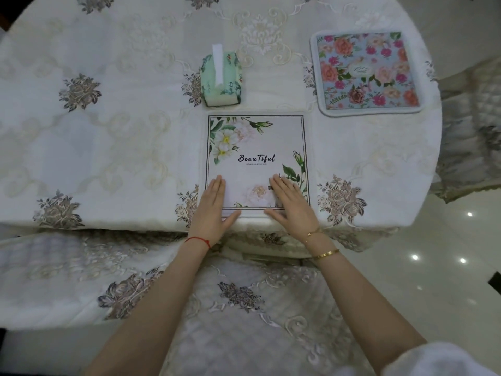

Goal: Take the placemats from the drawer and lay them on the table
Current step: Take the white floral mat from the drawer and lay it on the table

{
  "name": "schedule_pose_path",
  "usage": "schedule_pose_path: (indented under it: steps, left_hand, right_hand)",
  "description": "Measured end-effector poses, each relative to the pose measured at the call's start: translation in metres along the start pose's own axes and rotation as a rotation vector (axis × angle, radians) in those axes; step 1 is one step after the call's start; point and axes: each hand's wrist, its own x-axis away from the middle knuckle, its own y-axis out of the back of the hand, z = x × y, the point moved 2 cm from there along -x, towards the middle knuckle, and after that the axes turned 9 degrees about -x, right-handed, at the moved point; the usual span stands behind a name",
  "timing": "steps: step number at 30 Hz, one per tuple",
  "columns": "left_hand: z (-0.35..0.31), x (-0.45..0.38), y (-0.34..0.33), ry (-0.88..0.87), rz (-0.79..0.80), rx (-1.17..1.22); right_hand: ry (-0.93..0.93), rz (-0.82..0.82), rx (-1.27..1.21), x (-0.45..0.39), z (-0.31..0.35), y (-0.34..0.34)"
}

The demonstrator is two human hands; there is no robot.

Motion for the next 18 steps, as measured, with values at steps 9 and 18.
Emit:
schedule_pose_path:
  steps: [9,18]
  left_hand:
    - [0.017,0.021,0.009,0.110,-0.011,0.036]
    - [-0.014,0.049,0.050,0.028,-0.132,0.136]
  right_hand:
    - [-0.191,-0.099,-0.083,0.050,-0.029,0.031]
    - [-0.213,-0.229,-0.100,0.109,-0.010,0.063]
